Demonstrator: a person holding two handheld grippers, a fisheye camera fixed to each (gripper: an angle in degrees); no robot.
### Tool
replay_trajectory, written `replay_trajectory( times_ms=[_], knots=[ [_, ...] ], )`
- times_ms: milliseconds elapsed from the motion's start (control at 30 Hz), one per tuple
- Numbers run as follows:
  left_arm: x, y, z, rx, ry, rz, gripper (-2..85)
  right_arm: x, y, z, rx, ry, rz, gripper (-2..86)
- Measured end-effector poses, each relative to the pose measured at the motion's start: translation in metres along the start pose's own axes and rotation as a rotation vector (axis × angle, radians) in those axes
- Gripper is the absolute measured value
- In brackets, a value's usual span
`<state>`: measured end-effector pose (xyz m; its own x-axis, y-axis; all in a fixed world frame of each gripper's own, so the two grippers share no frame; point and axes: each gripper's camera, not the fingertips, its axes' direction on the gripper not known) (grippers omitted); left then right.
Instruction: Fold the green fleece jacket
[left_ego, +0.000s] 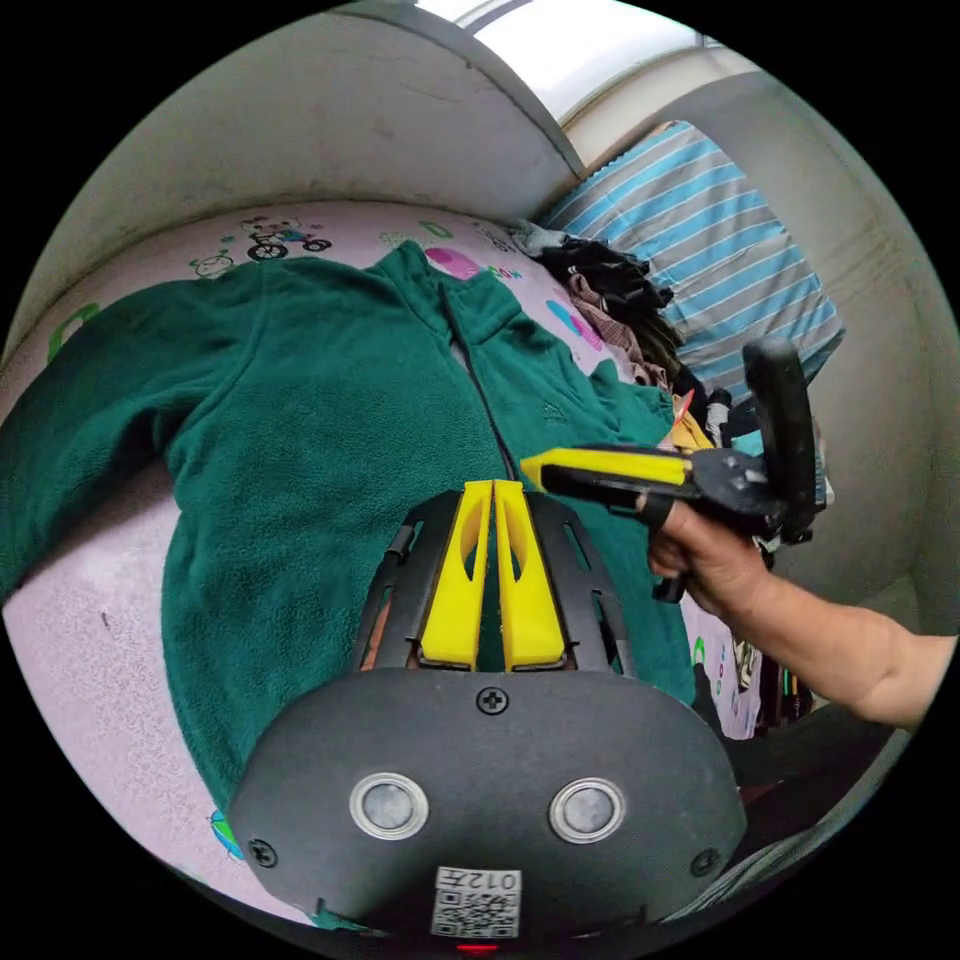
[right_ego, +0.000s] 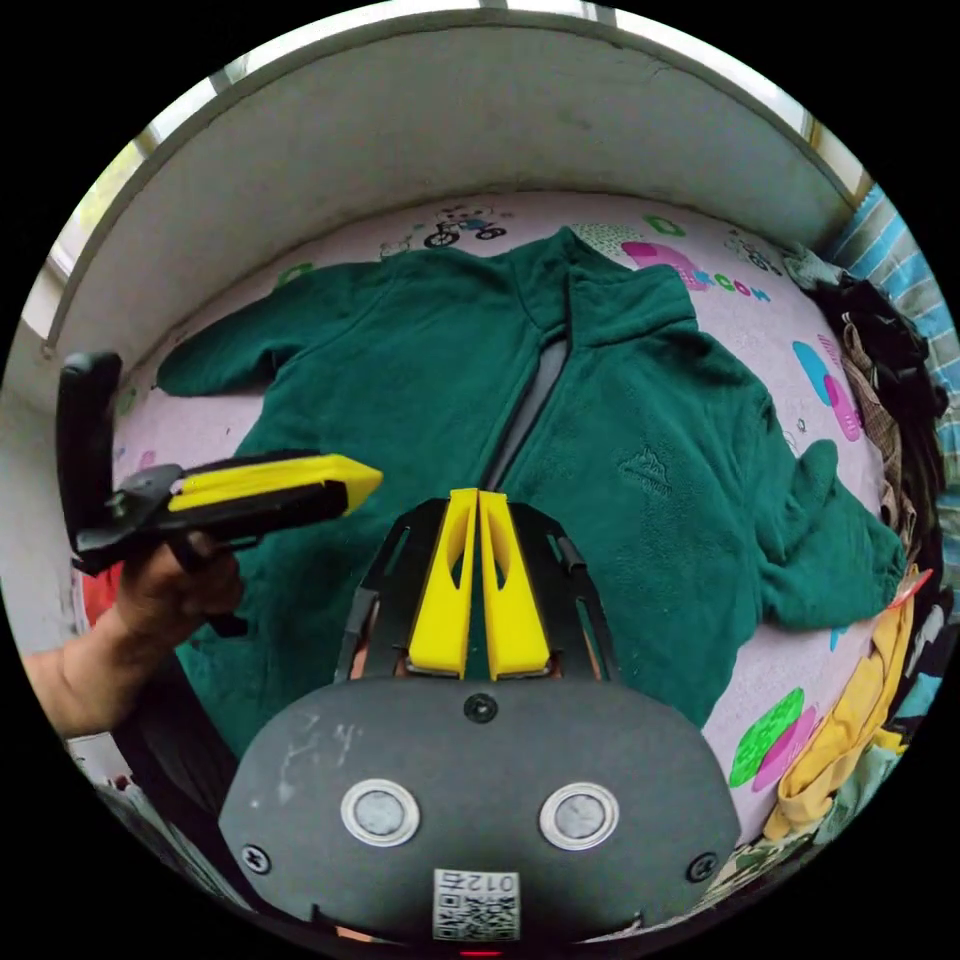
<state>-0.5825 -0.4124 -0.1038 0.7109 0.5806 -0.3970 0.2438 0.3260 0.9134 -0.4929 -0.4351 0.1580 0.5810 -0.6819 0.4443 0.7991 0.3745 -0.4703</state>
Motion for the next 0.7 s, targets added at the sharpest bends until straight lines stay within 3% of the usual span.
replay_trajectory(
  times_ms=[133, 233, 367, 600, 700],
  knots=[
    [-0.029, 0.022, -0.067, 0.09, 0.028, -0.154, 0.9, -0.013, 0.02, 0.01, -0.033, 0.046, 0.041, -1.0],
    [-0.063, 0.044, -0.126, 0.153, -0.036, -0.22, 0.9, -0.038, 0.03, -0.01, 0.049, 0.039, 0.033, -1.0],
    [-0.126, 0.077, -0.197, 0.213, -0.147, -0.357, 1.2, -0.108, 0.044, -0.031, 0.185, 0.061, -0.139, -0.9],
    [-0.261, 0.182, -0.297, 0.627, -0.103, -0.859, 3.9, -0.231, 0.057, -0.014, 0.337, 0.158, -0.473, 0.3],
    [-0.301, 0.204, -0.314, 0.742, -0.087, -1.004, 6.9, -0.268, 0.051, 0.005, 0.356, 0.208, -0.578, 5.1]
  ],
)
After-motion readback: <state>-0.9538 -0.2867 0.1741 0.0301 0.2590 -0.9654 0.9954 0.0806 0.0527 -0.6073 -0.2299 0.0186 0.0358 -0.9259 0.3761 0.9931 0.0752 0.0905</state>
